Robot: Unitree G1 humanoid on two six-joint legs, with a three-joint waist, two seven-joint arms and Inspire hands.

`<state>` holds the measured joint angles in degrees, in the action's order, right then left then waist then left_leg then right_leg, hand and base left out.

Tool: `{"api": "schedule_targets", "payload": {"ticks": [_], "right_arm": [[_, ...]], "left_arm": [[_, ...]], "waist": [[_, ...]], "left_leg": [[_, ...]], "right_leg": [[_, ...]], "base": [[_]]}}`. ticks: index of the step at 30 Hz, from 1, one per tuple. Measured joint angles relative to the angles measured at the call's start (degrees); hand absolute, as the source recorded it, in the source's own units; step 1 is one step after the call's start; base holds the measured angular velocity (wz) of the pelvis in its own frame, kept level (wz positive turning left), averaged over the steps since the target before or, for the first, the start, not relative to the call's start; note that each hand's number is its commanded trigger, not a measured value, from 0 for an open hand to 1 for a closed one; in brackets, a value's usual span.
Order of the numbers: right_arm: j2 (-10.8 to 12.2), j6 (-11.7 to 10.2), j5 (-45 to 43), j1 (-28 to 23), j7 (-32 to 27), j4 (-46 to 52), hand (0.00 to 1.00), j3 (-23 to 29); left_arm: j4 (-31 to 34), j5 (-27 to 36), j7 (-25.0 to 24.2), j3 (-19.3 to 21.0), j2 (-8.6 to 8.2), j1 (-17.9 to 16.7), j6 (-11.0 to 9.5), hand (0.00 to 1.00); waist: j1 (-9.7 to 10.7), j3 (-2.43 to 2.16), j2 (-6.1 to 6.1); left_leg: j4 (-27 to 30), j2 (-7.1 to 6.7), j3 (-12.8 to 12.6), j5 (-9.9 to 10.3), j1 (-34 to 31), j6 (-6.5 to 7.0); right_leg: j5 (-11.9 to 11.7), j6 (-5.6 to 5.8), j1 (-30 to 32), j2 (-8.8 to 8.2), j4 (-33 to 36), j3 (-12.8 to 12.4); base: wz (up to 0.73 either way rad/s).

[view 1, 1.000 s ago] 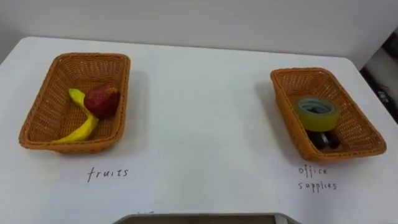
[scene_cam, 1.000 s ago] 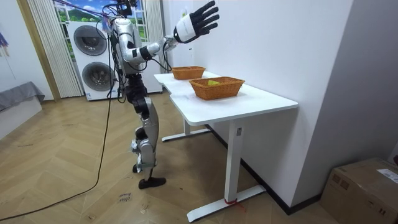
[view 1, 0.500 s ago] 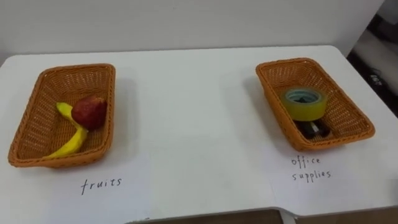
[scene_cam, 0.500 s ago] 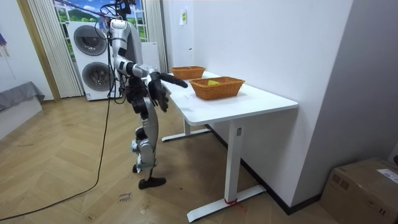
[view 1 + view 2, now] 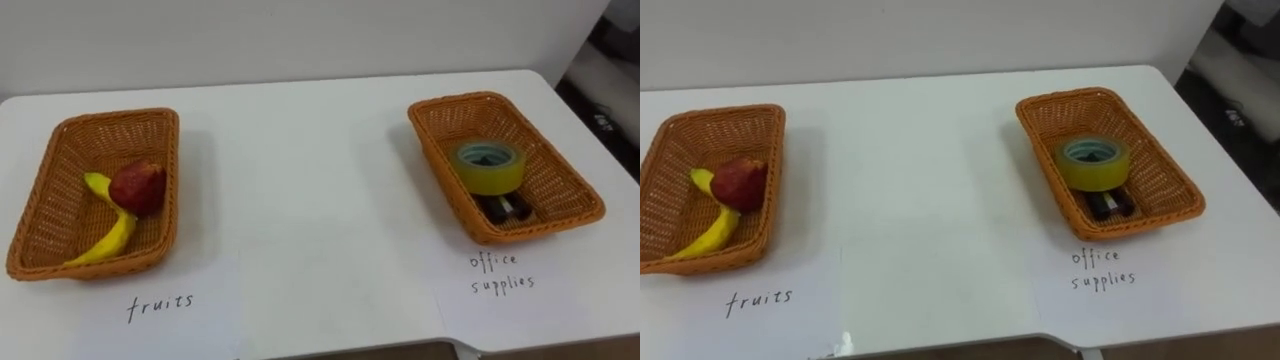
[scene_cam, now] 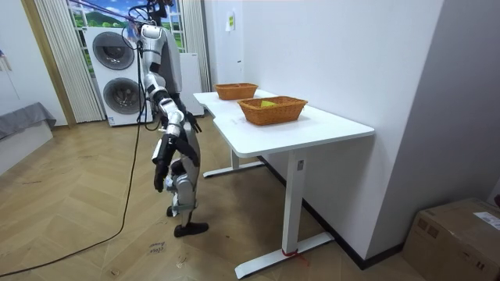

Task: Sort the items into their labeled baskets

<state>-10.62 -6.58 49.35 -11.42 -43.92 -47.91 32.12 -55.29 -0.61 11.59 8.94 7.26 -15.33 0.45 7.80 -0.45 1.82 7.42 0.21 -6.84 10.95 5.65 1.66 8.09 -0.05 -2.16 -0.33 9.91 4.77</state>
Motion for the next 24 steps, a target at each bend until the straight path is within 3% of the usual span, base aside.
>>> {"api": "schedule_targets", "payload": {"ticks": [2,7,12,17,24], "right_arm": [[0.4,0.0,-0.2,-0.2,1.4,-6.4,0.0,-1.6],[3.3,0.3,-0.8,-1.1,4.2,-11.5,0.0,-3.8],[3.7,2.4,-2.8,-0.7,12.6,-18.1,0.0,-8.6],[3.8,6.3,-11.4,1.3,25.0,-24.2,0.0,-17.6],[3.9,7.9,-24.7,3.9,33.5,-24.3,0.0,-25.3]], "left_arm": [[-0.2,0.0,0.0,-0.3,-0.26,0.0,0.0,0.0],[-2.8,0.1,-0.1,-0.2,-1.74,0.3,-0.1,0.0],[-4.4,0.0,-2.6,-0.1,-1.76,0.2,0.1,0.0],[-4.3,-0.2,-3.6,-0.1,-1.98,0.6,0.5,0.0],[-6.1,-0.1,-3.1,-0.9,-1.98,1.9,0.8,0.0]], "waist": [[-0.1,0.05,-0.09],[-0.3,0.21,-0.73],[-0.4,0.27,-0.69],[-2.3,0.27,-0.68],[-4.5,0.36,-0.99]], "left_leg": [[0.0,-0.04,0.4,0.0,0.1,-0.02],[0.1,0.0,0.6,0.1,0.1,-0.1],[0.2,-0.02,0.6,0.3,0.4,-0.17],[0.2,0.02,0.7,0.5,0.8,-0.26],[0.3,0.02,0.9,0.5,1.1,-0.25]], "right_leg": [[0.1,0.0,-0.1,0.01,0.0,-0.2],[0.1,-0.03,-0.1,0.08,0.1,-0.3],[0.9,-0.1,0.2,-0.08,0.8,-0.1],[1.0,-0.15,0.0,-0.05,0.7,0.1],[0.9,-0.14,-0.8,0.02,0.1,0.2]], "base": [[0.0],[0.0],[0.0],[0.0],[0.02]]}}
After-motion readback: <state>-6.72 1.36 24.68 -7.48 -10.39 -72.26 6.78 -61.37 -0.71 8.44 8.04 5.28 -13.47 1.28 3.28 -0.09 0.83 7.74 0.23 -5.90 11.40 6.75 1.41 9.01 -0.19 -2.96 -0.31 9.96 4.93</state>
